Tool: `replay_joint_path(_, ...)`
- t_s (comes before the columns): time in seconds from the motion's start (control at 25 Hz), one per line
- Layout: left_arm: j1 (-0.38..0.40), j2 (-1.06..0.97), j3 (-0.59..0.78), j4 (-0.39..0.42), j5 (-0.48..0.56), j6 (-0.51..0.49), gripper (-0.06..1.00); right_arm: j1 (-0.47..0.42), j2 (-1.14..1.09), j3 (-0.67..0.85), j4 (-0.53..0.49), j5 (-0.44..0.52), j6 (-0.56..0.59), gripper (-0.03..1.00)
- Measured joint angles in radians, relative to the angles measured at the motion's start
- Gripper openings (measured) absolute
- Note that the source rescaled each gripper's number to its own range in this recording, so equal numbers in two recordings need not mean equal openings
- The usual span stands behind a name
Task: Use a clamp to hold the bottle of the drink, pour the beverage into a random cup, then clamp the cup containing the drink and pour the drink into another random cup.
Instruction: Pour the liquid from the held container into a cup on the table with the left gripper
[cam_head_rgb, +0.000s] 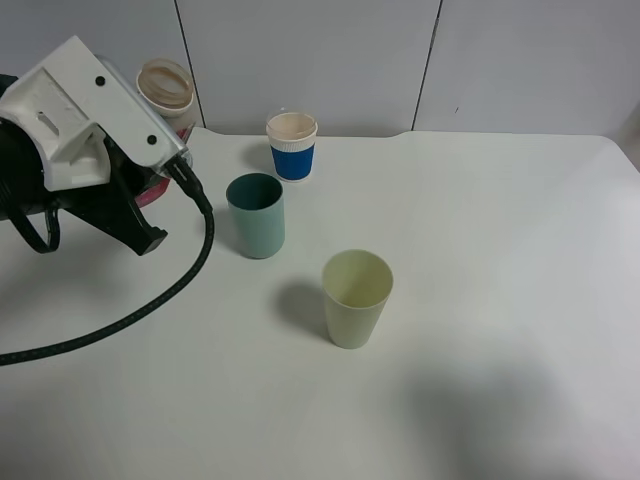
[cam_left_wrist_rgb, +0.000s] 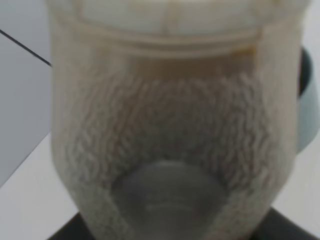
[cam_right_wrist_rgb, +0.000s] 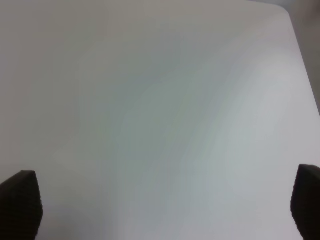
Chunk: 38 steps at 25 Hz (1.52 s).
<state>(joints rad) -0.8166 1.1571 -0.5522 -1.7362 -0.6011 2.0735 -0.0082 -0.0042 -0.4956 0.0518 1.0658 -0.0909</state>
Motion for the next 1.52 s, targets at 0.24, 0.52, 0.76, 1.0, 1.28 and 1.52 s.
replay_joint_path(0.24, -0.162, 0.038, 0.000, -0.007, -0.218, -0.048, 0.02, 0.000, 0.000, 0.000, 0.000, 0.000, 0.000, 1.00)
replay_joint_path(0.52, -0.237, 0.122, 0.000, -0.014, -0.277, -0.090, 0.02, 0.000, 0.000, 0.000, 0.000, 0.000, 0.000, 1.00)
replay_joint_path(0.76, -0.303, 0.207, -0.023, -0.017, -0.288, -0.104, 0.02, 0.000, 0.000, 0.000, 0.000, 0.000, 0.000, 1.00)
replay_joint_path(1.0, -0.396, 0.326, -0.079, -0.017, -0.309, -0.108, 0.02, 0.000, 0.000, 0.000, 0.000, 0.000, 0.000, 1.00)
replay_joint_path(1.28, -0.423, 0.424, -0.090, -0.018, -0.315, -0.108, 0.02, 0.000, 0.000, 0.000, 0.000, 0.000, 0.000, 1.00)
replay_joint_path(1.52, -0.424, 0.490, -0.158, -0.020, -0.317, -0.093, 0.02, 0.000, 0.000, 0.000, 0.000, 0.000, 0.000, 1.00)
